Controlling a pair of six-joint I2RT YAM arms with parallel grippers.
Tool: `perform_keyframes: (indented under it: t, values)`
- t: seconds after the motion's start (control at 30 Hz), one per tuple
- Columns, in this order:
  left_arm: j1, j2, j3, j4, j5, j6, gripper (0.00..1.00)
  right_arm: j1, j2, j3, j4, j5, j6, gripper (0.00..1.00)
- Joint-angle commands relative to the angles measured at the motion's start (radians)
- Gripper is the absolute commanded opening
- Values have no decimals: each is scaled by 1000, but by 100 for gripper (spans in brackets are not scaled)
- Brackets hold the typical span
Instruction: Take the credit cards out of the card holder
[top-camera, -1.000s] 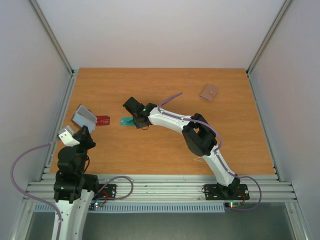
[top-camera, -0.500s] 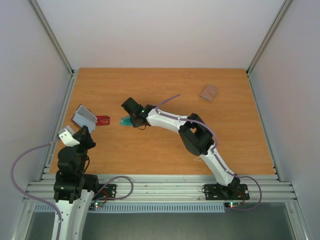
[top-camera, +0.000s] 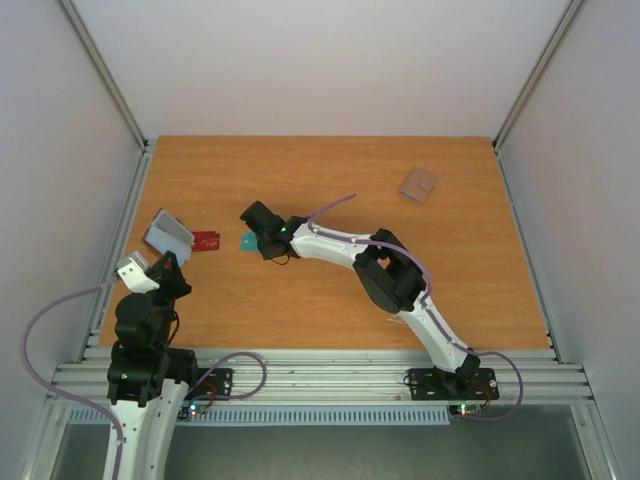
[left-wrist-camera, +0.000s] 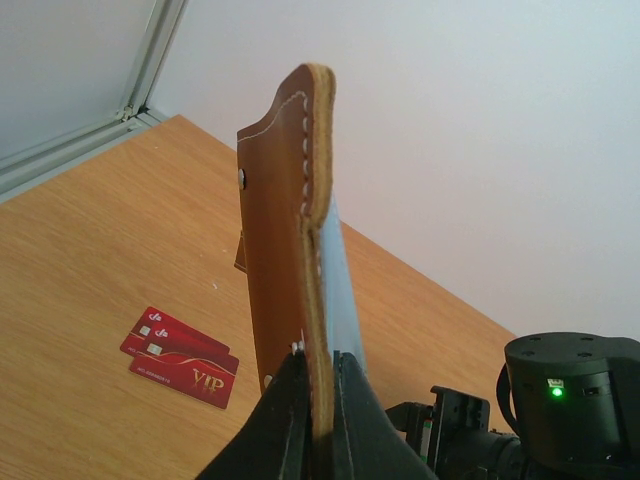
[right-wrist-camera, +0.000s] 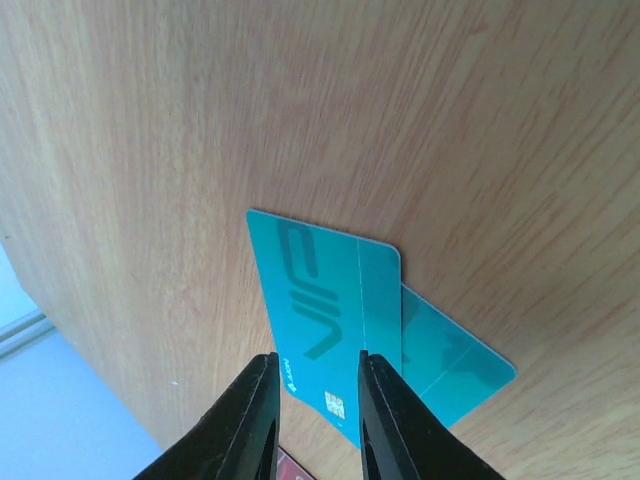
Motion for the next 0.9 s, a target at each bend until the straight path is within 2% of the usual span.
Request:
perform_keyframes:
  t: [0.0, 0.23, 0.33, 0.4, 0.47, 0.53, 0.6, 0.67, 0.7, 0.77, 0.87]
  values:
    - [-3, -20, -8, 67, -10, 11, 0, 24, -34, -9, 38, 22, 238, 25]
    - [-3, -22, -5, 68, 7, 13, 0, 39, -99, -60, 118, 35, 220, 30]
    - [-1, -15, -3, 77, 50, 14, 0, 25, -202, -100, 94, 48, 93, 29]
    - [2, -7, 0, 91, 99, 14, 0, 7, -285, -104, 14, 76, -118, 29]
    - [4, 1, 3, 111, 170, 10, 0, -1, -386, -101, -86, 168, -373, 29]
    - [8, 20, 11, 136, 256, -4, 0, 2, -489, -88, -139, 284, -716, 30]
    - [9, 45, 24, 176, 357, -21, 0, 12, -584, -69, -160, 372, -1095, 35]
    - [8, 72, 36, 246, 475, -41, 0, 9, -700, -113, -131, 364, -1364, 44]
    - [9, 90, 39, 291, 534, -52, 0, 6, -771, -153, -90, 281, -1529, 49]
    - [8, 127, 48, 402, 651, -81, 0, 0, -907, -235, -21, 55, -1760, 57]
    - [8, 201, 82, 606, 815, -119, 0, -5, -1047, -278, -56, -353, -1943, 66]
